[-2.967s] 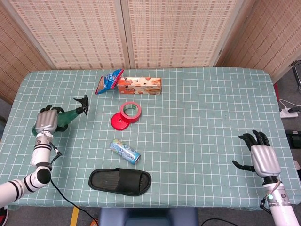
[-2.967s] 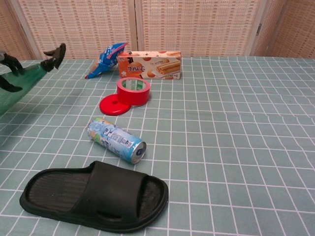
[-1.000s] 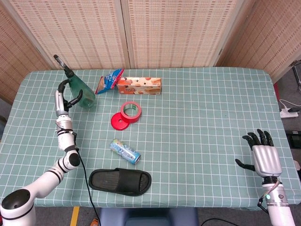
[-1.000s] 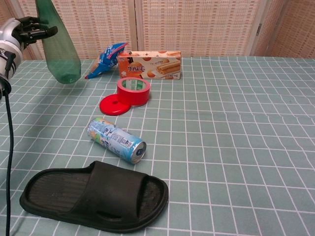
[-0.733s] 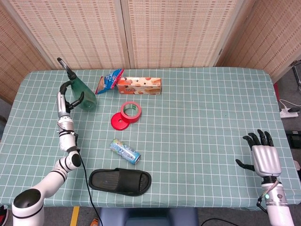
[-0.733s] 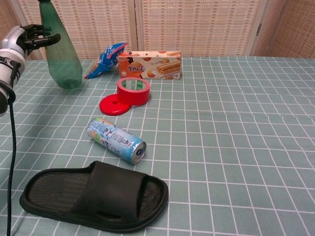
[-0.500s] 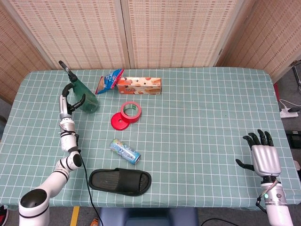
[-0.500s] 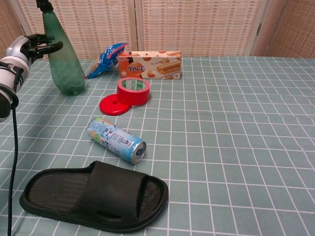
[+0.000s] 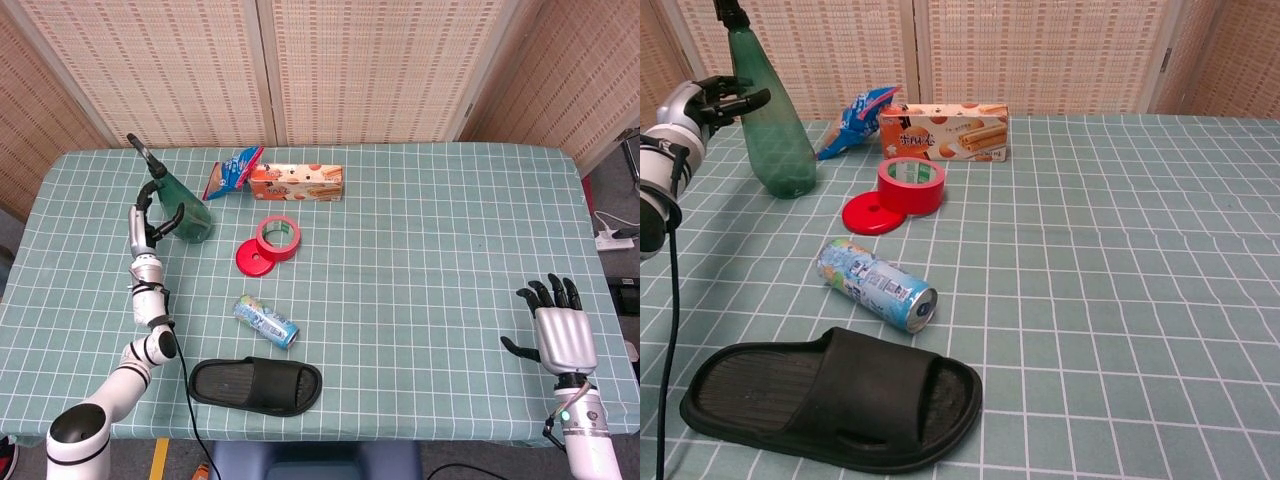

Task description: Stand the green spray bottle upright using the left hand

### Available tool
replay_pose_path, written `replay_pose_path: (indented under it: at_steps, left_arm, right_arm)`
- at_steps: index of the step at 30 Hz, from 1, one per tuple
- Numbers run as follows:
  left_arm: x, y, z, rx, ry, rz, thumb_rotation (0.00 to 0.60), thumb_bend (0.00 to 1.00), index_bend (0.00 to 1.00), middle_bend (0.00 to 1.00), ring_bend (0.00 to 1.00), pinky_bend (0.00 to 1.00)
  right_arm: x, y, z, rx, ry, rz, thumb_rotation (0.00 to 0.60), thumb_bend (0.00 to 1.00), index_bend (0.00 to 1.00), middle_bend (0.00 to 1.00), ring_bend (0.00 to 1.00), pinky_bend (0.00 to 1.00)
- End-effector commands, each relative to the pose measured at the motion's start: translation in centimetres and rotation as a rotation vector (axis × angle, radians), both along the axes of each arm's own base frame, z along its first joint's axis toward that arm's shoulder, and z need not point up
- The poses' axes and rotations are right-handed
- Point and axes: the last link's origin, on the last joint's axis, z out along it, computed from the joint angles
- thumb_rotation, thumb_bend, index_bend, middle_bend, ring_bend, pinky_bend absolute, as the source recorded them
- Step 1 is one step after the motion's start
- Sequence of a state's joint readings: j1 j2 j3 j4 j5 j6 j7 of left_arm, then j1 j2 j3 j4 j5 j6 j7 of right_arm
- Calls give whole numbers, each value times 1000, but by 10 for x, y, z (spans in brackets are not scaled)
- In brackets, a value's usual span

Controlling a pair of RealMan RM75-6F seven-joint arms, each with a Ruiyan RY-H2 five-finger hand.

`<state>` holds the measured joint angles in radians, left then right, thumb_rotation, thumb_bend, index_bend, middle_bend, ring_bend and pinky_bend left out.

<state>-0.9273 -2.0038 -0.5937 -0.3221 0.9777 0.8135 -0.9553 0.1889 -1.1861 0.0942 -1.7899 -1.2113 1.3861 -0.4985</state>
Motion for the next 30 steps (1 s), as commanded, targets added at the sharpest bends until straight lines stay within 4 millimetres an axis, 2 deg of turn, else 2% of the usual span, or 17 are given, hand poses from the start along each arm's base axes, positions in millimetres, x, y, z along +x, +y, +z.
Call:
replay_pose_path:
  at_steps: [1,9,20,23,30]
  left_arm:
    - [-1,-2,-2,-1,-7,1,600,218,201,78,0,83]
    - [5,-4,-2,6,-7,-34,600,156,9,27,0,86]
    - [11,-3,10,33,9,-68,600,102,0,0,0,58]
    - [0,-8,19,50,52,-49,600,104,0,0,0,51]
    - [-40,-25,67,69,196,44,600,98,0,0,0,47]
  right_arm:
    - [0,0,0,-3,-5,6,600,92,291,161,0,3]
    - [-1,0,0,-7,-20,16,600,93,317,165,0,9]
    - [0,0,1,-13,-53,28,600,93,368,166,0,9]
    - [0,1,1,-16,-71,34,600,93,373,166,0,9]
    - [0,3,4,-17,-151,75,600,93,374,166,0,9]
